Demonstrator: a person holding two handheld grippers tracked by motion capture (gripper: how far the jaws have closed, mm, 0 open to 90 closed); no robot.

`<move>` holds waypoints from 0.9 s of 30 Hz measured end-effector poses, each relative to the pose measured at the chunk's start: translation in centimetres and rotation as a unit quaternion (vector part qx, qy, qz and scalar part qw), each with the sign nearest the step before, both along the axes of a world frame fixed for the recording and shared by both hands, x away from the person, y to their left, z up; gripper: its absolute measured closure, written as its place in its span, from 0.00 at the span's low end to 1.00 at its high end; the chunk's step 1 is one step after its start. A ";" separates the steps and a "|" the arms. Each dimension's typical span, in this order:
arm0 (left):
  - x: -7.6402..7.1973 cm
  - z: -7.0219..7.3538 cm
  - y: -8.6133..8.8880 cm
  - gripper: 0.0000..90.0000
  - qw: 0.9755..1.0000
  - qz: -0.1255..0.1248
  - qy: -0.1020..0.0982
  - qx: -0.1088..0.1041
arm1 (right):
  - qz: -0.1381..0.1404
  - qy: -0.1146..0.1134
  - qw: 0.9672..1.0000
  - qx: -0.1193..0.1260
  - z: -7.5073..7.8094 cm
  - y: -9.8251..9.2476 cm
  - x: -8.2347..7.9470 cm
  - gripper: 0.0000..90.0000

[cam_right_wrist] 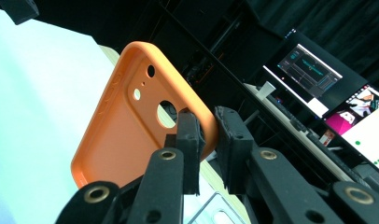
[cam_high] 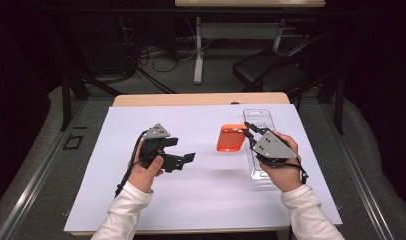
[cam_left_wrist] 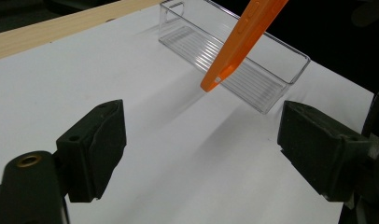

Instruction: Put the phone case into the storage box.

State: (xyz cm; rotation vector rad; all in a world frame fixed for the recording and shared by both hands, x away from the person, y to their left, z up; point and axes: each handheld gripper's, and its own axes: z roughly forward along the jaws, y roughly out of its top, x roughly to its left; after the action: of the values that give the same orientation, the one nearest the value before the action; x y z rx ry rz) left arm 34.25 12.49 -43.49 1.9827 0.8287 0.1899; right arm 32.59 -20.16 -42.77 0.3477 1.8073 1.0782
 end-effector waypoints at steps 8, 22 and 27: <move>0.0 0.0 0.0 0.18 1.000 -0.004 -0.003 0.008 | -0.004 -0.006 1.000 -0.006 0.3 -0.5 0.0 0.89; 0.0 -0.1 0.1 0.18 1.000 -0.001 -0.003 0.011 | -0.020 -0.014 1.000 0.001 1.2 -2.1 0.1 0.89; 0.0 -0.1 0.1 0.18 1.000 0.000 -0.003 0.011 | -0.032 -0.015 0.999 0.004 1.6 -3.1 0.2 0.89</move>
State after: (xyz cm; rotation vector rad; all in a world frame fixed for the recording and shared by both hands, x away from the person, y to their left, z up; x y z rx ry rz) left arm 34.27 12.57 -43.62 2.0029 0.8257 0.2044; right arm 32.75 -23.27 -41.21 0.3892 1.7542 1.0413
